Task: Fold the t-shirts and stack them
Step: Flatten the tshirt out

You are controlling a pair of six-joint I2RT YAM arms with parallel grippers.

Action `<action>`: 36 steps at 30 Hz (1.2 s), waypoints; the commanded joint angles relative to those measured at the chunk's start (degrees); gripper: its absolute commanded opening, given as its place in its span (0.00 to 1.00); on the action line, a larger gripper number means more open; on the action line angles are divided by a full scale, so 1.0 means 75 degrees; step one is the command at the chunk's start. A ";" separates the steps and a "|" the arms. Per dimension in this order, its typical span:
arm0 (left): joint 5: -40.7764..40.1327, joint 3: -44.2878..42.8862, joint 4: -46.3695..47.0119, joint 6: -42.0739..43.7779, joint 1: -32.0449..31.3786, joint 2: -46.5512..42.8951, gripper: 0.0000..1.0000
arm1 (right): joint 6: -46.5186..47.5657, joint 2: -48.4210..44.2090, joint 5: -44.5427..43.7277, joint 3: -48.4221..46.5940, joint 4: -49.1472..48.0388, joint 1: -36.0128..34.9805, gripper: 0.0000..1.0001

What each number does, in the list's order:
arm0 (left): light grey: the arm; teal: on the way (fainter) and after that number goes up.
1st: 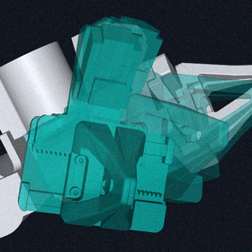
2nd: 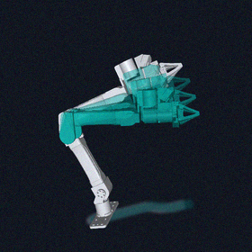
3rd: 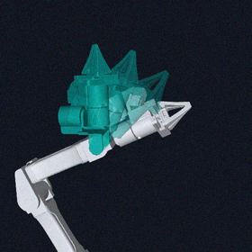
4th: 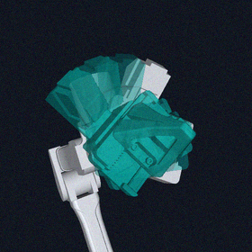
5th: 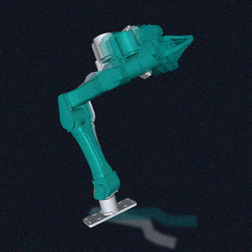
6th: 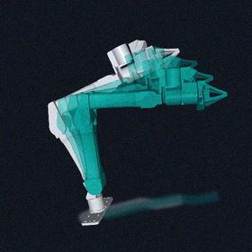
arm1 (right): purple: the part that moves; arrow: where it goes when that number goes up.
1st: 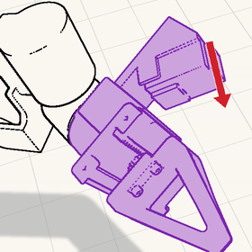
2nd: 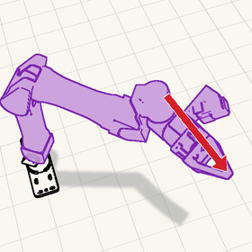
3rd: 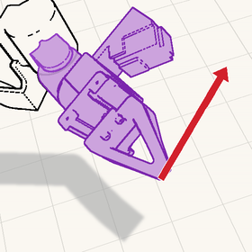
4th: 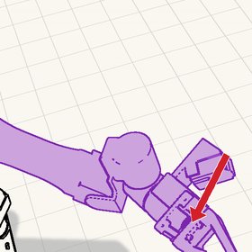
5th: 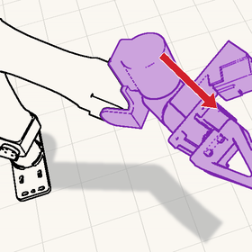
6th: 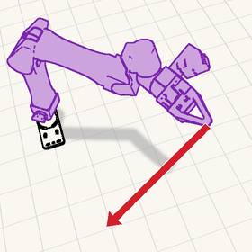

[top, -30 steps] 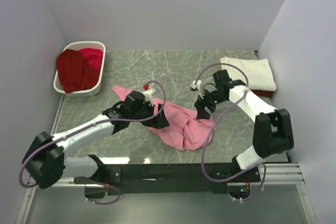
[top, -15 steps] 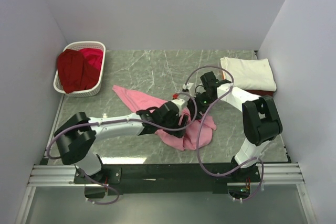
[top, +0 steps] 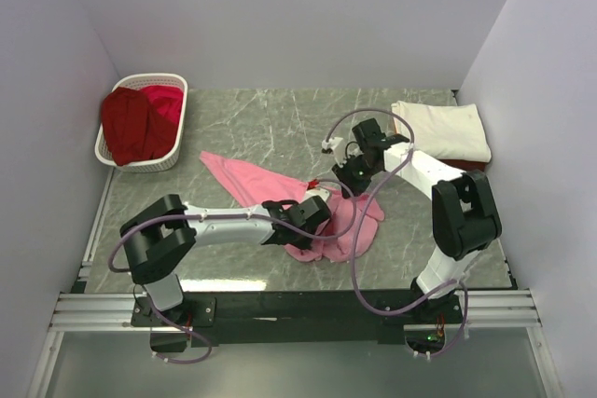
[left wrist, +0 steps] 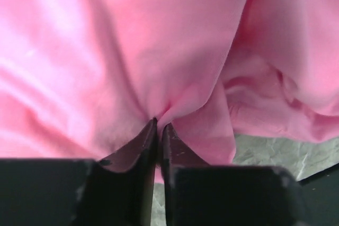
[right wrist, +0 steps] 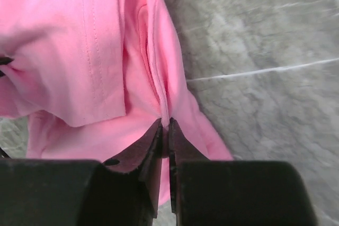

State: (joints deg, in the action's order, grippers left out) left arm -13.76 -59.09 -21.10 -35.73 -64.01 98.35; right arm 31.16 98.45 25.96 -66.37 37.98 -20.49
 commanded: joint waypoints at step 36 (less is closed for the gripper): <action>0.2163 0.3801 0.0716 -0.0768 0.3964 -0.6023 0.00 | 0.0704 -0.0037 0.0906 -0.0689 0.1215 0.0119 0.26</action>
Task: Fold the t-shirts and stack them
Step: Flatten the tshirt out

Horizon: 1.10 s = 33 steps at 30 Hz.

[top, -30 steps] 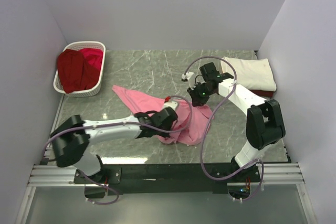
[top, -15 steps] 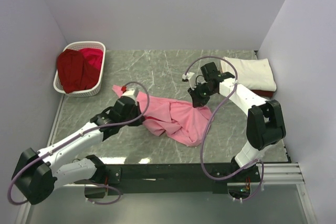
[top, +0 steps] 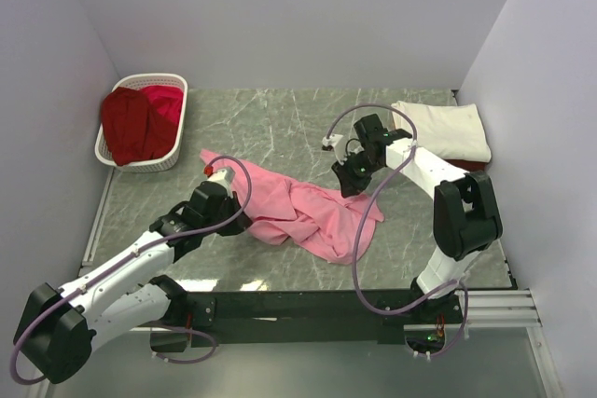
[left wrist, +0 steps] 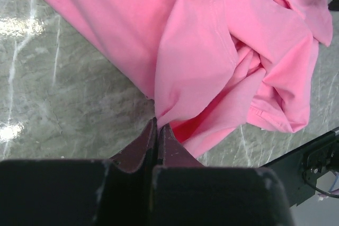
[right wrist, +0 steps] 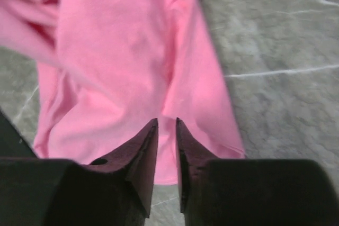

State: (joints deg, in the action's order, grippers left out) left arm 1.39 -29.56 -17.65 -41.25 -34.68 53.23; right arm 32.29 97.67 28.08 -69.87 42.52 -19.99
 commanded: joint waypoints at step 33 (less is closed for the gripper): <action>0.0364 -0.0651 0.0595 0.1021 0.0323 -0.0781 0.00 | 0.1517 -0.4079 -0.2501 0.2476 0.0223 -0.2880 0.00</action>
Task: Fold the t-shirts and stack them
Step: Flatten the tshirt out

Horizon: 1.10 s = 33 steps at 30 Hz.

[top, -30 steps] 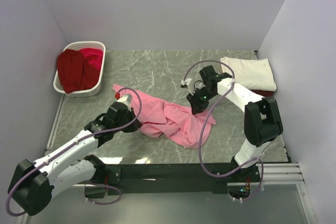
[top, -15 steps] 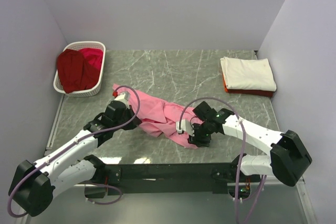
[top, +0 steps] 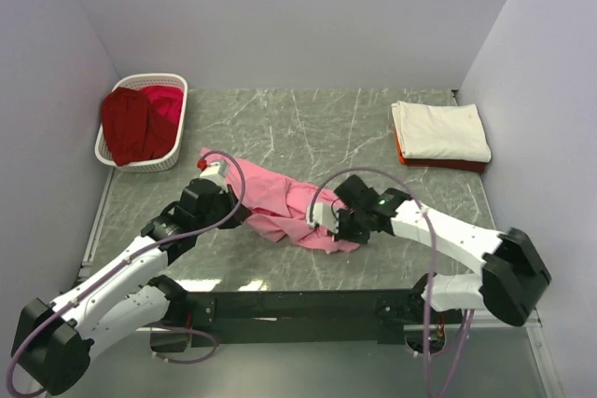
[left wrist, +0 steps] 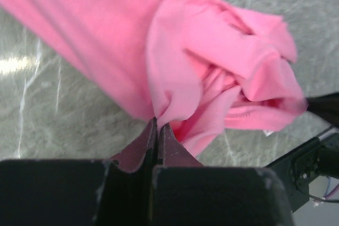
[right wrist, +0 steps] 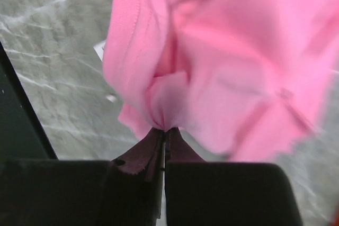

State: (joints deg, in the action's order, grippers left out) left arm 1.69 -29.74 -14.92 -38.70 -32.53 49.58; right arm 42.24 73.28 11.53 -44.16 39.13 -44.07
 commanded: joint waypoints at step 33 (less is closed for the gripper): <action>-0.1279 -0.3517 0.0487 0.0982 -0.4006 -0.0654 0.00 | -0.2597 -0.0362 0.1265 -0.7426 -0.0482 0.2300 0.00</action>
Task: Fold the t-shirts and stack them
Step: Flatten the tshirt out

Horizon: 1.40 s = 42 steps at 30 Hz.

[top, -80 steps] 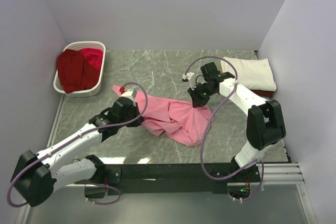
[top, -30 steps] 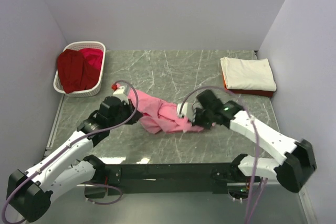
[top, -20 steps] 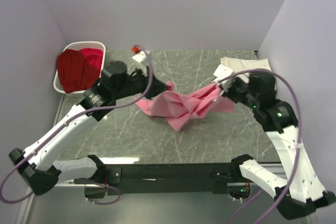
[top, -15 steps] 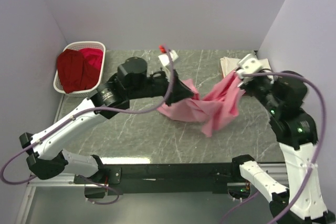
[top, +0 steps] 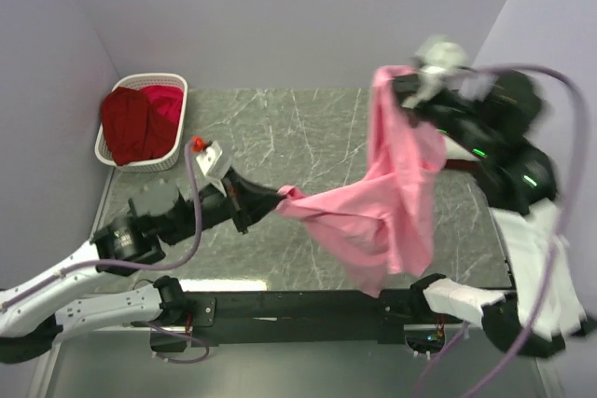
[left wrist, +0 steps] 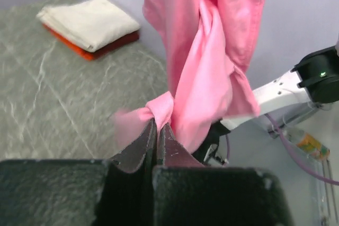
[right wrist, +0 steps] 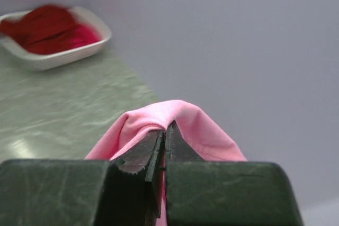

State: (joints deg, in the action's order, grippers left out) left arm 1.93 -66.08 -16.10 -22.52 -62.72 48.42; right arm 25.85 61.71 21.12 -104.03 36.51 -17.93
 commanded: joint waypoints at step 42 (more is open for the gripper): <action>0.1007 0.2625 0.1995 -0.2201 0.6441 0.4123 0.72 | -0.2590 0.9114 0.2188 -0.1117 -0.0110 -0.0457 0.59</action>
State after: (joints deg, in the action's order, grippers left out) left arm 2.90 -41.56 -3.68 -44.12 -14.41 76.16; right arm 9.50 128.77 37.89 -108.71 36.47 -21.85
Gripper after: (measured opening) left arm 0.719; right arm 0.583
